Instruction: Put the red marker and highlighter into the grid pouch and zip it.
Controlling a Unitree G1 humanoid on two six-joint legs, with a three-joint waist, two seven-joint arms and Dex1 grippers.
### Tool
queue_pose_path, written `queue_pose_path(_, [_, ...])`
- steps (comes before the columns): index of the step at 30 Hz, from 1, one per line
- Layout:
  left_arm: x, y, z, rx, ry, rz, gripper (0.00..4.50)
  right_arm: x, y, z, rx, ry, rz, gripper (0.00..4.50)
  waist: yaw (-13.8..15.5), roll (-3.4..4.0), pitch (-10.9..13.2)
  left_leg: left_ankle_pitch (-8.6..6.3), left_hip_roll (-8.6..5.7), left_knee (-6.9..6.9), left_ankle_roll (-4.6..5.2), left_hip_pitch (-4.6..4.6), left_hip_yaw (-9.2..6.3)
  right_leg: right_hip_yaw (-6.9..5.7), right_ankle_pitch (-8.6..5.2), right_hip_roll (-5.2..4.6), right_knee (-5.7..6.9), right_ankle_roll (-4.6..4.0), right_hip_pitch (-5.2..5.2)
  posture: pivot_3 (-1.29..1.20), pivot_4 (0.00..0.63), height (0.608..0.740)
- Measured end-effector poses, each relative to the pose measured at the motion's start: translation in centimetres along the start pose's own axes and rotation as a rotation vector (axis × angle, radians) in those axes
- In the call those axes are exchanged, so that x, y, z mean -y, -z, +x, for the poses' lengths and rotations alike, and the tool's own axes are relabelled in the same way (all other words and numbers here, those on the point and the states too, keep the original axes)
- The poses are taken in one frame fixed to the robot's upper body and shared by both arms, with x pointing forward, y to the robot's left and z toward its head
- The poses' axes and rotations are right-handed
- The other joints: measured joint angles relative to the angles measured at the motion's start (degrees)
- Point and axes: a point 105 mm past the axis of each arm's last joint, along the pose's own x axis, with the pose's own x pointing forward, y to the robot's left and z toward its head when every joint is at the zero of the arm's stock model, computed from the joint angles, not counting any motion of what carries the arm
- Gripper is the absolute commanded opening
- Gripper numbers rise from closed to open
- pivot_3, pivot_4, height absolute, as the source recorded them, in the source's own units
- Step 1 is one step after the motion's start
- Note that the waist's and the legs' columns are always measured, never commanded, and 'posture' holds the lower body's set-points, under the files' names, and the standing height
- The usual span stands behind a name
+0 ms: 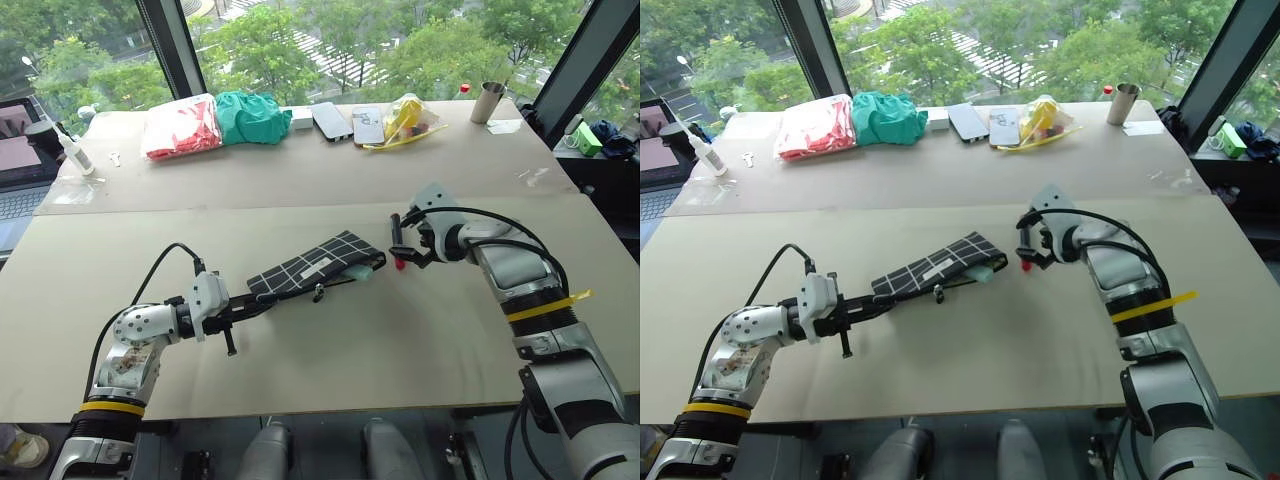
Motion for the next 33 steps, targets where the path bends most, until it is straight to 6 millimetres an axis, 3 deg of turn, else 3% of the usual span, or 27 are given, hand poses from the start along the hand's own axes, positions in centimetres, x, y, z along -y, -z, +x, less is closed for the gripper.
queue_pose_path(4, [0.1, 0.2, -0.2, -0.003, -0.011, -0.006, 0.0, -0.4, 0.2, 0.4, -0.003, -0.003, 0.083, 4.44, 0.0, 0.0, 0.0, 0.0, 0.01, 0.0, 0.0, 0.04, -0.02, 0.0, 0.0, 0.01, 0.03, 0.0, 0.01, 0.0, 0.15, 0.74])
queue_pose_path(8, [0.0, 0.2, -0.2, -0.003, -0.016, -0.006, 0.0, -0.8, 0.1, 0.7, 0.001, -0.011, 0.1, 3.42, -0.3, 0.0, 0.0, 0.0, 0.03, 0.0, 0.0, 0.1, -0.01, 0.01, 0.0, 0.03, 0.06, 0.0, 0.04, 0.0, 0.15, 0.74])
queue_pose_path(16, [0.0, 0.1, -0.2, -0.003, -0.016, -0.005, 0.0, -1.1, 0.7, 0.4, 0.01, -0.032, 0.115, 0.65, 0.1, -0.01, 0.0, 0.0, 0.0, 0.0, 0.0, 0.13, -0.01, 0.0, 0.0, 0.01, 0.04, 0.0, 0.12, 0.0, 0.15, 0.74])
queue_pose_path(23, [0.0, 0.1, -0.2, -0.003, -0.014, -0.003, 0.0, 0.5, 1.2, -1.2, 0.001, -0.038, 0.077, 0.55, 0.2, -0.01, 0.0, 0.0, -0.01, 0.0, 0.0, 0.02, 0.0, 0.0, 0.0, -0.01, 0.01, 0.0, 0.03, 0.0, 0.15, 0.74])
queue_pose_path(30, [-0.1, 0.0, -0.2, -0.003, -0.013, 0.002, 0.0, 3.9, -1.2, -8.1, 0.062, -0.094, -0.239, 0.55, 0.2, 0.01, 0.0, -0.02, 0.01, -0.01, 0.04, -0.01, 0.03, -0.03, 0.0, 0.01, -0.12, 0.0, 0.05, 0.0, 0.15, 0.74])
queue_pose_path(33, [-0.1, 0.0, -0.2, -0.004, -0.013, 0.003, 0.0, 2.5, -0.5, -10.6, 0.032, -0.229, -0.384, 0.55, 0.2, 0.0, 0.0, -0.04, 0.04, -0.01, 0.06, -0.02, 0.05, -0.03, 0.0, 0.02, -0.16, 0.0, 0.07, 0.0, 0.15, 0.74])
